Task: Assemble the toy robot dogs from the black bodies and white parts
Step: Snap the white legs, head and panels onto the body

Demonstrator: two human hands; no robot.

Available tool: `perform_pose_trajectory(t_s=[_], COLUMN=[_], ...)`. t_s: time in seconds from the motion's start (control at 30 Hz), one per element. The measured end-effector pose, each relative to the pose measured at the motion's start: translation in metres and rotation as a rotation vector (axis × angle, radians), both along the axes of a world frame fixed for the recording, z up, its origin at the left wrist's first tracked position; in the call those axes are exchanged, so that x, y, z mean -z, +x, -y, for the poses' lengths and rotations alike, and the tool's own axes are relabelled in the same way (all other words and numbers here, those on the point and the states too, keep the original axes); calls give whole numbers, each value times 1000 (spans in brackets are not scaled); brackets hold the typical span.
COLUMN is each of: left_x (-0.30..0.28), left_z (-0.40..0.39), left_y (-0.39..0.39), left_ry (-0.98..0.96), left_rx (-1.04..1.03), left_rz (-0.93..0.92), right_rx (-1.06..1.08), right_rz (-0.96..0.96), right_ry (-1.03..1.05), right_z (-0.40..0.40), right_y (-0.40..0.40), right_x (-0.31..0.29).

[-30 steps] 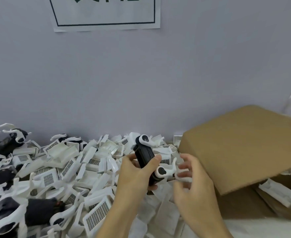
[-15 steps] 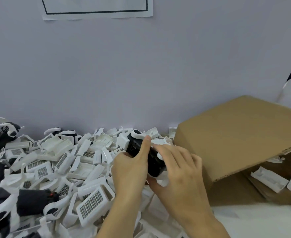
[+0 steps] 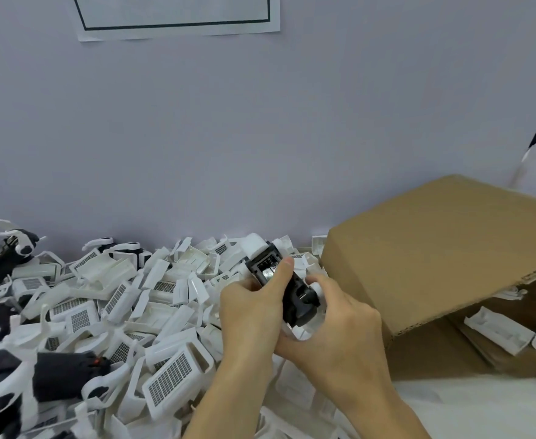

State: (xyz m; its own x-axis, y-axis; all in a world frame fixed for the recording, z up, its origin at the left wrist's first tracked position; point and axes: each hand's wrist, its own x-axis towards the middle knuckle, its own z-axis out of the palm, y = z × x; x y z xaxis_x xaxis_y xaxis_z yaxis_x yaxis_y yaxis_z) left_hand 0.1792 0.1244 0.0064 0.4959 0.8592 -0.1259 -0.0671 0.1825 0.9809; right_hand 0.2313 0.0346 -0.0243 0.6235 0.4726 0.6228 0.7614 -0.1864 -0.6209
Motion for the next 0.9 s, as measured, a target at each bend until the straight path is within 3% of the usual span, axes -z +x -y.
perform_pose_trajectory(t_s=[0.17,0.27,0.43,0.57,0.7,0.9], left_x=[3,2,3,9,11,14], left_z=[-1,-1,4,11,14,11], left_y=[-2,-5,-6,-1,-1,-1], left_ry=[54,143,472,790,955,1046], left_rx=[-17,17,179,229,228,222], left_rz=[24,35,-63,-224,-250,-208], right_rx=[-216,-362,-344,-213,-128,-82], right_rz=[-244,-343,-533,-698,-777,-706], right_ry=[-159,-90,215,356,440,482], right_z=[0,2,3,-1,-1,-1], right_y=[7,11,18,17,21,22], right_x=[1,1,-8,-13,-14,-12])
